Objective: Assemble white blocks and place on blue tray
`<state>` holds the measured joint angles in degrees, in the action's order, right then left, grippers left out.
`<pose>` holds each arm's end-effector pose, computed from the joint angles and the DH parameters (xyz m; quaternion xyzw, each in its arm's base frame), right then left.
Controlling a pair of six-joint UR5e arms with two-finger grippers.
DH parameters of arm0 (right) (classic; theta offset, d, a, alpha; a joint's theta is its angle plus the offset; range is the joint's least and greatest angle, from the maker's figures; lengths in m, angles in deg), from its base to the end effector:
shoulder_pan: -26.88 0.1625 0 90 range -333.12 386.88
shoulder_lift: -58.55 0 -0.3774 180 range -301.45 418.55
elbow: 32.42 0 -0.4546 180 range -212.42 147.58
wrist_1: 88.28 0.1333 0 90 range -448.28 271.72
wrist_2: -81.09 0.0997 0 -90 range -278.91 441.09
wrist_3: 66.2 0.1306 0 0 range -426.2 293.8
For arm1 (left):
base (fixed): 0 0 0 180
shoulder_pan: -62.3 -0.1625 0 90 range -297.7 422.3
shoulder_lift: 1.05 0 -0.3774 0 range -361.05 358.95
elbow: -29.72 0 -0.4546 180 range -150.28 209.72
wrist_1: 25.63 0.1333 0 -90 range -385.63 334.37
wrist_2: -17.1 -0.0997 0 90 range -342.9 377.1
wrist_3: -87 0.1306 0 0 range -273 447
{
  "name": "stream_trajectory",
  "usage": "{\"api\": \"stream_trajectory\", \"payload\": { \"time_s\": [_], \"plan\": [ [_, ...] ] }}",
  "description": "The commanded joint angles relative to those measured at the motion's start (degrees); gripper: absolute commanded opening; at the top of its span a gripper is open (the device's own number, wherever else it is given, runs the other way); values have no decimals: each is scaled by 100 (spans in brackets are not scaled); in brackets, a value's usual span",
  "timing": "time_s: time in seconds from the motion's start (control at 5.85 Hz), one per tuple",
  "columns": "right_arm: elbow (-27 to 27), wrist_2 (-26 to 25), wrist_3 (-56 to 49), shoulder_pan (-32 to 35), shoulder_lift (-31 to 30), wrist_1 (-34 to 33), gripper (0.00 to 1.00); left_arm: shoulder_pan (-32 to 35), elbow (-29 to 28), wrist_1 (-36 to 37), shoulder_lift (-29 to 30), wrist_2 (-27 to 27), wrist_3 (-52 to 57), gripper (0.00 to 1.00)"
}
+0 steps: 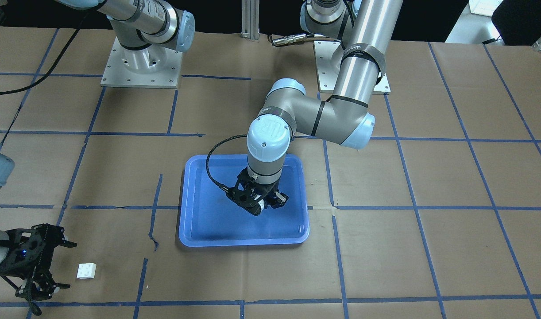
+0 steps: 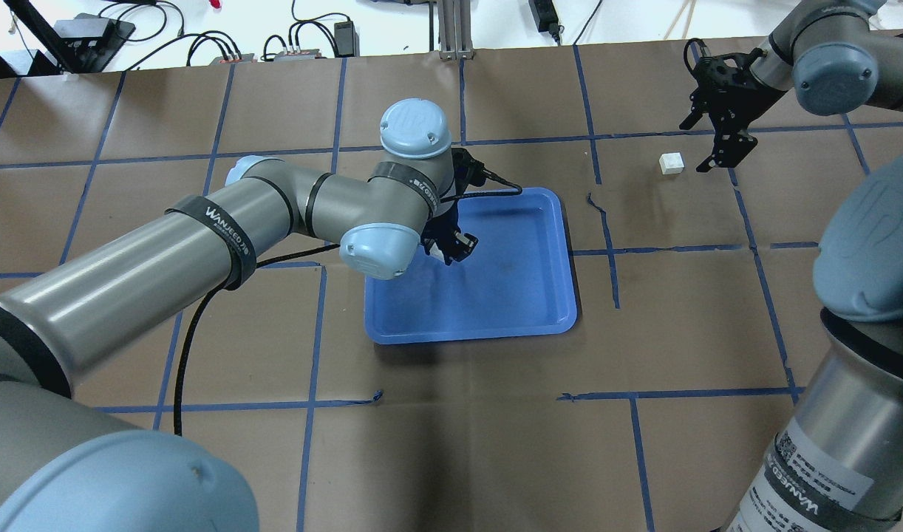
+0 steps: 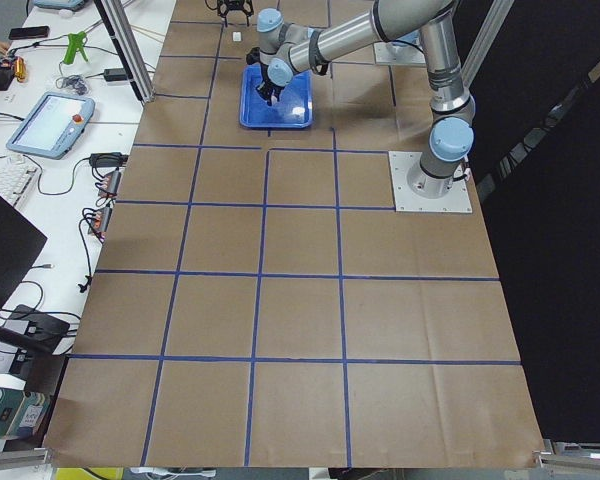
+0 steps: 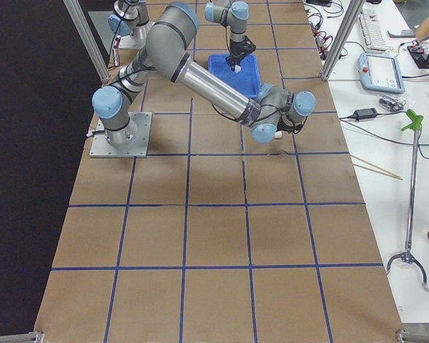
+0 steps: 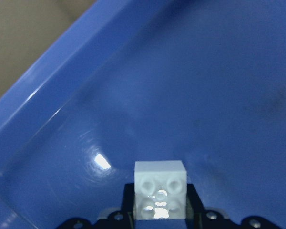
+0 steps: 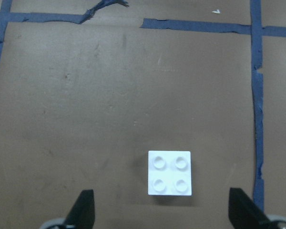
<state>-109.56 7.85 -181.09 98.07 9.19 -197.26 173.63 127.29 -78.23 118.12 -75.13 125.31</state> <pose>-0.0727 -0.7437 0.0982 -0.7260 0.6678 -0.1038 0.1269 -0.3557 -0.5583 0.0908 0.4971 0.8675 -0.0028 0.0201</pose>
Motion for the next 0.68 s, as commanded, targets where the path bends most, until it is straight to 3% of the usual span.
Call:
{"api": "stream_trajectory", "payload": {
  "time_s": [0.0,0.34,0.51],
  "plan": [
    [-168,3,2,0,23,-27,100,135,25,47,-25,-172,2342,14],
    [-292,-6,10,0,84,-403,100,118,-9,65,80,-164,2786,17],
    [-249,3,54,0,76,-405,100,118,-1,74,89,-173,2796,33]
  ]
}}
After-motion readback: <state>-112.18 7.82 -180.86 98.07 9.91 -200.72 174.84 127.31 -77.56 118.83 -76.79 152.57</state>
